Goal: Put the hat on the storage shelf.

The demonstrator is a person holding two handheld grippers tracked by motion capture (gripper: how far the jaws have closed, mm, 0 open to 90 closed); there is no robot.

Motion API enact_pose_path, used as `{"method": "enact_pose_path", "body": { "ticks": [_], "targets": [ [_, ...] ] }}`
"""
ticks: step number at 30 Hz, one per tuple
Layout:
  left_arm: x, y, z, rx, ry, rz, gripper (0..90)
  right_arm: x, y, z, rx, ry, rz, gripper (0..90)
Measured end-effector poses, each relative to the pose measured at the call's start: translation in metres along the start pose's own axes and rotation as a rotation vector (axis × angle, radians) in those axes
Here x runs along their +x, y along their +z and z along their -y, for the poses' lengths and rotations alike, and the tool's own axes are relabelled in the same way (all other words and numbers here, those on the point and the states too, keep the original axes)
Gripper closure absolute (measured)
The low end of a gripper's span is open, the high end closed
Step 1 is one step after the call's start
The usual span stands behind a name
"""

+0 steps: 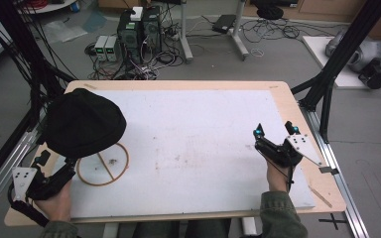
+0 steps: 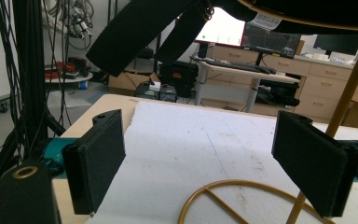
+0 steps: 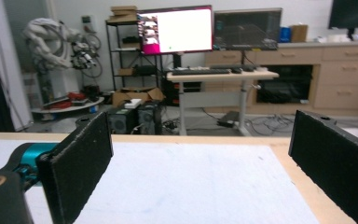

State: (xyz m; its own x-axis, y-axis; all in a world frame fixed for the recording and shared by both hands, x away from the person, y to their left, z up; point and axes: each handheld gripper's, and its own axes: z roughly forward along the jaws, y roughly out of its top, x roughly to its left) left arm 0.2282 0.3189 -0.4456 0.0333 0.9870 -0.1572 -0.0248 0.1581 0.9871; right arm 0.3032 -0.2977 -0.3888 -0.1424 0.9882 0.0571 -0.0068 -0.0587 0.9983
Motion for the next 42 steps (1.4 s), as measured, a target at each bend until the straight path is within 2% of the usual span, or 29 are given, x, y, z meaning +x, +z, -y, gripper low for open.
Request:
{"method": "enact_pose_path", "body": {
  "ticks": [5, 14, 27, 30, 37, 42],
  "targets": [
    [0.000, 0.000, 0.000, 0.001, 0.006, -0.003, 17.4, -0.014, -0.006, 0.006, 0.017, -0.007, 0.024, 5.1],
    [-0.002, 0.000, -0.001, 0.001, 0.018, -0.002, 17.4, -0.026, -0.013, 0.015, 0.041, 0.002, 0.029, 5.1],
    [-0.002, -0.001, -0.001, 0.003, 0.021, -0.003, 17.4, -0.029, -0.019, 0.036, 0.085, -0.002, 0.037, 5.1],
    [-0.002, -0.001, -0.001, 0.001, 0.020, 0.001, 17.4, -0.029, -0.019, 0.039, 0.092, -0.018, 0.040, 5.1],
    [-0.003, 0.000, 0.000, 0.003, 0.024, 0.006, 17.4, -0.027, -0.018, 0.042, 0.096, -0.014, 0.044, 5.1],
    [-0.003, -0.001, 0.000, 0.007, 0.017, 0.007, 17.4, -0.026, -0.017, 0.044, 0.104, -0.029, 0.046, 5.0]
  ]
}}
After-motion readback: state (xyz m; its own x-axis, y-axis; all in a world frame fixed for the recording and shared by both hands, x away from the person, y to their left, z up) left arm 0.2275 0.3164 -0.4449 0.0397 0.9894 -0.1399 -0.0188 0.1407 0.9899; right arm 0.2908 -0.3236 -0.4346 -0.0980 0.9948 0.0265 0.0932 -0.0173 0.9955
